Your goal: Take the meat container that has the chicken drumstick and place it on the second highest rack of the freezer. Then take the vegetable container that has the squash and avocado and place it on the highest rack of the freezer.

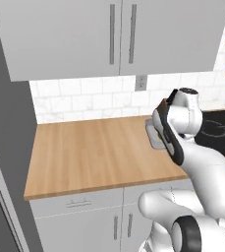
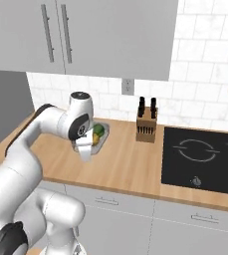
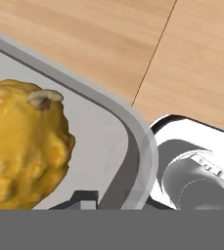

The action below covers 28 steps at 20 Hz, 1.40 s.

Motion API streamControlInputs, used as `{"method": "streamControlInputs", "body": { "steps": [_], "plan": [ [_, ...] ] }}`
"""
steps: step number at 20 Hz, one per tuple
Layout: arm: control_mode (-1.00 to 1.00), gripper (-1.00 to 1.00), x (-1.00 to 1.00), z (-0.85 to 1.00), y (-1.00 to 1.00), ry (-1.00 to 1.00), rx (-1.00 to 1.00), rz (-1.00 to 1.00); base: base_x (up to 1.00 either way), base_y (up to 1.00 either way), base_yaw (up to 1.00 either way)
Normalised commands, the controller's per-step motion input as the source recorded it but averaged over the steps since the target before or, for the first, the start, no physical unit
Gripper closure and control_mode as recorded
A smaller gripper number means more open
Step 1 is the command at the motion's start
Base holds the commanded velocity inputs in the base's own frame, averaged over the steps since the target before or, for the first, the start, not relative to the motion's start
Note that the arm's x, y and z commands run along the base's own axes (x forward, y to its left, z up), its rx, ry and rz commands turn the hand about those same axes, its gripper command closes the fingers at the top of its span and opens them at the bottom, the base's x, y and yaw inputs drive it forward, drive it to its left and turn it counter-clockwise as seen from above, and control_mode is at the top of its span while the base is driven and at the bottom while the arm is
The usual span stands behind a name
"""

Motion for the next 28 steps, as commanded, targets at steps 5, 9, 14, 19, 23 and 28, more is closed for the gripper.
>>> {"method": "streamControlInputs", "body": {
  "steps": [5, 9, 14, 19, 23, 28],
  "plan": [
    [-1.00, 1.00, -0.29, 0.36, 0.11, 0.10, 0.02, 0.08, 0.00, 0.00, 0.00],
    [-1.00, 1.00, -0.14, 0.12, 0.00, 0.04, 0.04, 0.14, 0.00, 0.00, 0.00],
    [-1.00, 1.00, -0.06, 0.06, 0.10, 0.00, 0.04, 0.15, 0.00, 0.00, 0.00],
    [-1.00, 1.00, -0.32, 0.26, 0.29, 0.00, 0.00, -0.06, 0.00, 0.00, 0.00],
    [-1.00, 1.00, -0.33, 0.40, 0.14, 0.00, 0.00, -0.14, 0.00, 0.00, 0.00],
    [-1.00, 1.00, -0.19, 0.35, 0.01, 0.00, 0.00, -0.16, 0.00, 0.00, 0.00]
  ]
}}
